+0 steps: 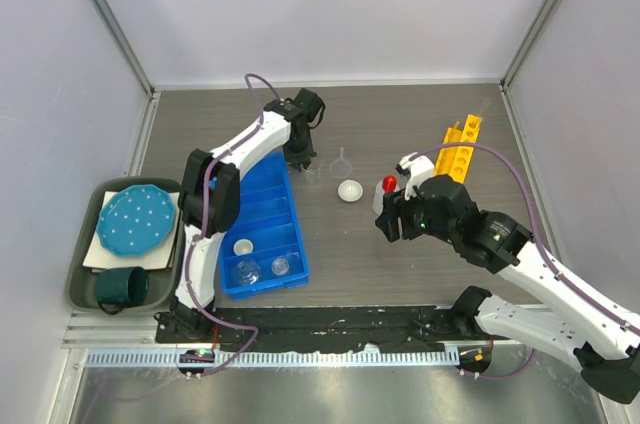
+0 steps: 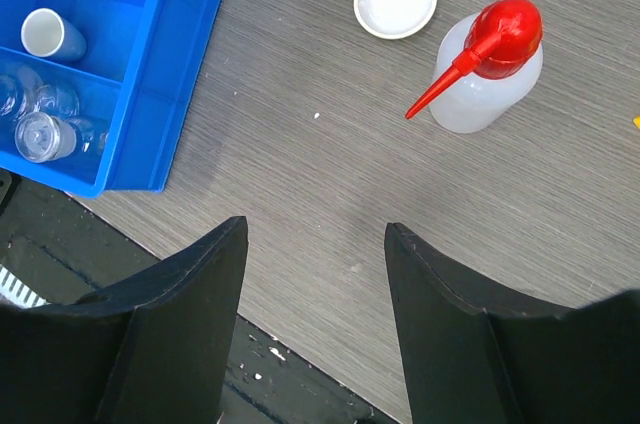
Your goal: Organize the chemistry lab equipment
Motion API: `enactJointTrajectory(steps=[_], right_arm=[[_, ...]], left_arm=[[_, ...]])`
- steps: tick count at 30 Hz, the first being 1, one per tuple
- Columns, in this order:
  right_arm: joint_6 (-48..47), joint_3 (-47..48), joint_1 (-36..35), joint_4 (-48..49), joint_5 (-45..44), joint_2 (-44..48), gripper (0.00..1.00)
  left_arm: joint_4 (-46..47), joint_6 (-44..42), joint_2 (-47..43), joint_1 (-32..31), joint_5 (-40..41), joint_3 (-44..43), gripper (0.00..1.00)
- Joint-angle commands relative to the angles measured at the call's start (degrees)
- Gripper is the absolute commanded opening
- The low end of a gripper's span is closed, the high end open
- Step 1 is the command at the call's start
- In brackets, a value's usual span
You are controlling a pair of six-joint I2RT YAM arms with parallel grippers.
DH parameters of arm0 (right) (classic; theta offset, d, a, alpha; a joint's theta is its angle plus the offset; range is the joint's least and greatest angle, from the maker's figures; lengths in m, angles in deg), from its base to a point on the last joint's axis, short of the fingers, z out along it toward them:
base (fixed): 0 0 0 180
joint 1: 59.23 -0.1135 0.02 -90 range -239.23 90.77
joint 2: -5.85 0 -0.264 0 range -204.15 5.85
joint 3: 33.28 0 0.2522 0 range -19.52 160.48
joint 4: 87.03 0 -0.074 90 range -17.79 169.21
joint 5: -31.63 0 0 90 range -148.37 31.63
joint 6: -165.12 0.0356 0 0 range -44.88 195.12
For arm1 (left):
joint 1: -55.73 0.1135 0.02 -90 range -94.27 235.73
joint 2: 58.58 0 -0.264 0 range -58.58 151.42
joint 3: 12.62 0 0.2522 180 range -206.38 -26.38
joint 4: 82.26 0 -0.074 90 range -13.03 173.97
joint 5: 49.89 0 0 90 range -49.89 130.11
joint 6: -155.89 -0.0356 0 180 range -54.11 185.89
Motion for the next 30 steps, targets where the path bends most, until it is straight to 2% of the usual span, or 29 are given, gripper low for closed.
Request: enactJointTrajectory(steps=[1,6,9,17,23,30], right_arm=[[-0.1,0.0,-0.3,3.2,0.8,1.2,0.63],[0.4,0.0,-0.4,3.1,0.0,0.9,0.63],[0.4,0.3,-0.7,3.4,0.2,0.3,0.63],[0.7,0.2,-1.0,4.2,0.9,-2.3,0.63],[2.4,0.6,-3.0,4.3,0.9,-3.0,0.63],[4.0,2.3,-5.7,2.4,-1.3,-3.6,0.63]], left_arm=[[-3.8,-1.5,-7.8,-0.4,2.4,-3.4,0.00],[-7.2,-0.9,-15.3,-1.6,4.0,-2.1,0.00],[-8.4,-0.3,-21.1,-2.4,5.7,1.6,0.00],[-6.4,4.4,-39.8,-5.1,8.1,21.0,0.00],[-6.6,9.6,-47.7,-11.9,11.2,32.9,0.00],[-2.0,14.7,-56.4,-14.2,11.2,47.0,0.00]])
